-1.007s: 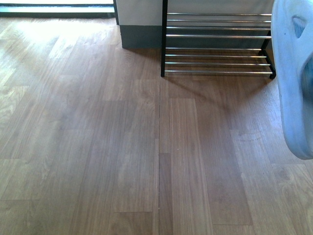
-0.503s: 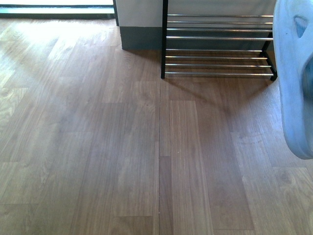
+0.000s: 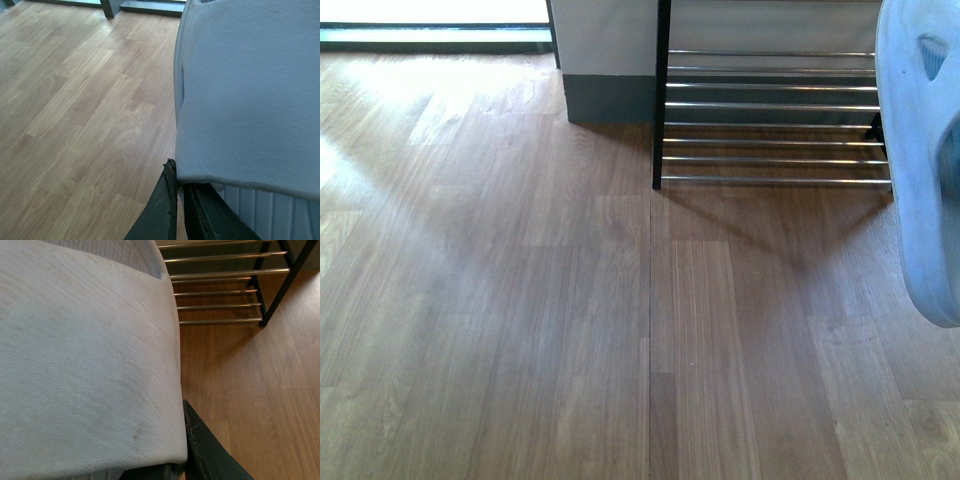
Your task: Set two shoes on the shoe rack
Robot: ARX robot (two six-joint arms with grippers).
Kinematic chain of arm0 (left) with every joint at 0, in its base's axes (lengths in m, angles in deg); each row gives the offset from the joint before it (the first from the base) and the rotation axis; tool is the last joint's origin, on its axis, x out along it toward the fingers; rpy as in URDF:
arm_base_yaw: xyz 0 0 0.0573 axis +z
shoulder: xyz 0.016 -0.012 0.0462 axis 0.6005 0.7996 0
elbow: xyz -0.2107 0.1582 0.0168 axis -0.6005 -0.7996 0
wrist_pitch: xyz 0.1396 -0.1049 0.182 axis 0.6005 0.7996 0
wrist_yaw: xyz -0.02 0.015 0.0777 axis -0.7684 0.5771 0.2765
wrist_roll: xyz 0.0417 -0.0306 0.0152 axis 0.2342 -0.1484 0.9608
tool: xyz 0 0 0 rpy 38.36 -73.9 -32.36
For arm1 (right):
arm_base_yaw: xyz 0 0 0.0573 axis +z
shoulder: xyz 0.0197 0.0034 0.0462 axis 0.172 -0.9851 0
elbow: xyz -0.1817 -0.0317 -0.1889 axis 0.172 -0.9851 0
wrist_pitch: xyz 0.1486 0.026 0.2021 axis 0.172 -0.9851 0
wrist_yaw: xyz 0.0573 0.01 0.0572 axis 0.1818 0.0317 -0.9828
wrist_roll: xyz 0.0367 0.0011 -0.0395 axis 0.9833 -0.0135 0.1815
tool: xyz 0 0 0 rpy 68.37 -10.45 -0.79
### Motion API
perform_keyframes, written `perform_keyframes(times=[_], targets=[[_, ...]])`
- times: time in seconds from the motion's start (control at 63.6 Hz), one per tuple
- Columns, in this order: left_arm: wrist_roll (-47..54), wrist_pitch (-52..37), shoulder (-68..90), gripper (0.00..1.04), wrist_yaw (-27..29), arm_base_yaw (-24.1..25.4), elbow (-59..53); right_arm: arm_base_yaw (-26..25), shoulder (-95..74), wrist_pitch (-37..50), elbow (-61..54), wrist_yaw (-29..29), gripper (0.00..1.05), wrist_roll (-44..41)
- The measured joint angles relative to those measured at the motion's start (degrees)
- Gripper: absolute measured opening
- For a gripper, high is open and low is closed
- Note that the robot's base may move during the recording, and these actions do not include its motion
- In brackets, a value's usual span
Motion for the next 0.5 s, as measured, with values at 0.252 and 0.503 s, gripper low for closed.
perform_keyframes(times=[0.252,0.503], targets=[[0.02,0.00,-0.02,0.02,0.02,0.00,0.00,0.02,0.00,0.00,0.00,0.00,0.01,0.00],[0.02,0.00,0.04,0.02,0.00,0.00,0.00,0.02,0.00,0.00,0.07,0.00,0.01,0.00]])
